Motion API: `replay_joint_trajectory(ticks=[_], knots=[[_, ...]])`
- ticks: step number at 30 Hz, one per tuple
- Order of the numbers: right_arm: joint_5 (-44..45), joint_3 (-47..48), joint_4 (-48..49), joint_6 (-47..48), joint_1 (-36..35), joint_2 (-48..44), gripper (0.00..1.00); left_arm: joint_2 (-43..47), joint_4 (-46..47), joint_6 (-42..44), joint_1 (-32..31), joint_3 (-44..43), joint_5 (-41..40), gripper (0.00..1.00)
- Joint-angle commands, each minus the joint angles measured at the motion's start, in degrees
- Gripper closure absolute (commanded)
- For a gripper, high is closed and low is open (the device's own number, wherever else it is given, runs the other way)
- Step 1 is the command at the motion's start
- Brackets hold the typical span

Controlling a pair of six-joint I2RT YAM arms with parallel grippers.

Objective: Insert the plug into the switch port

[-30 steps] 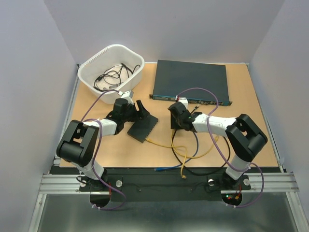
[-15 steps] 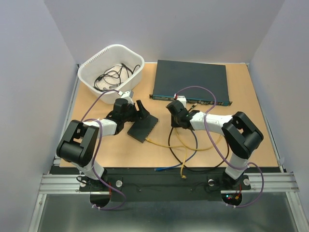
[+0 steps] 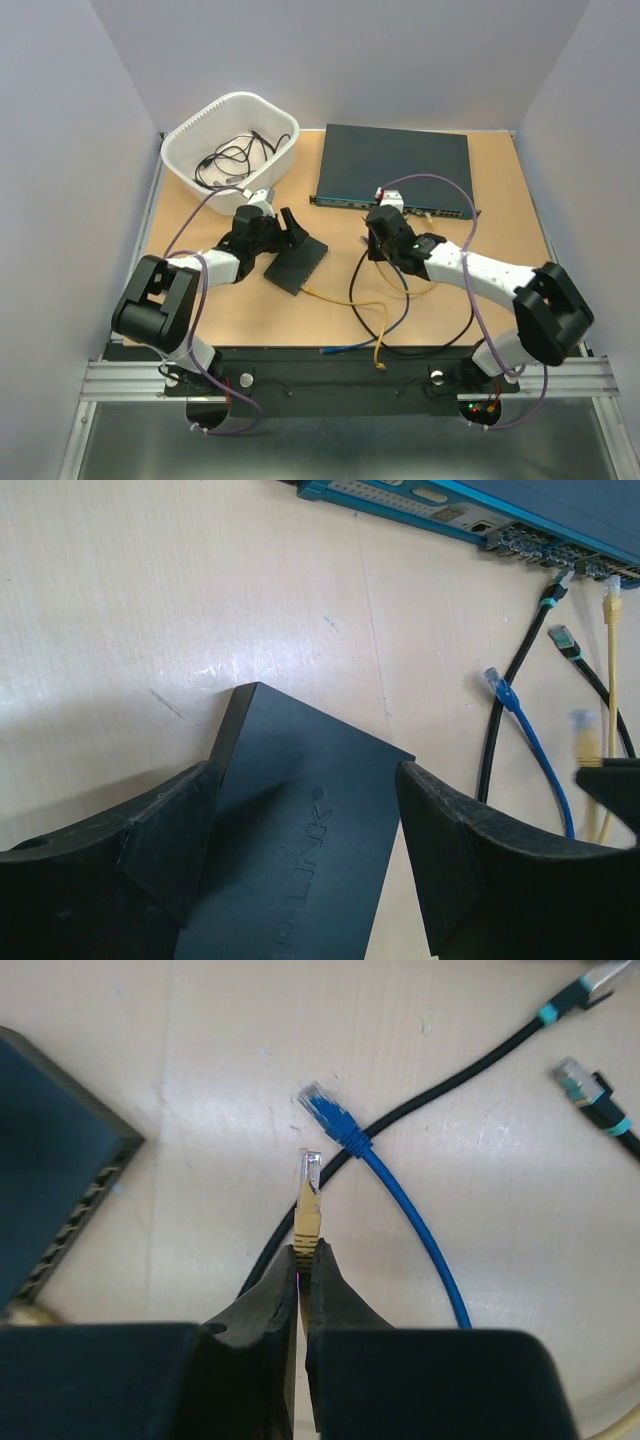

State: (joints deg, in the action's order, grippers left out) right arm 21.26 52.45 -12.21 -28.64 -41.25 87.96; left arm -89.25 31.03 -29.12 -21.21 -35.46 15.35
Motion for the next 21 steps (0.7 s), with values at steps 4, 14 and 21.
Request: replay_joint_trajectory(ticks=[4,14,21], knots=[[-7.3,-4.6,4.0,5.7,0.3,-12.4,1.00,11.0,4.6,-0.5,-1.1,3.5,1.2,0.19],[-26.1,-13.6,16.4,9.3,0.2,-21.9,1.00,24.4,11.2,-4.2,-11.2,8.8,2.3,0.19],[-29.3,-16.0,19.6,8.4,0.1,-24.3,1.00,24.5,15.3,-7.4,-15.3,11.6,2.2,0.20]])
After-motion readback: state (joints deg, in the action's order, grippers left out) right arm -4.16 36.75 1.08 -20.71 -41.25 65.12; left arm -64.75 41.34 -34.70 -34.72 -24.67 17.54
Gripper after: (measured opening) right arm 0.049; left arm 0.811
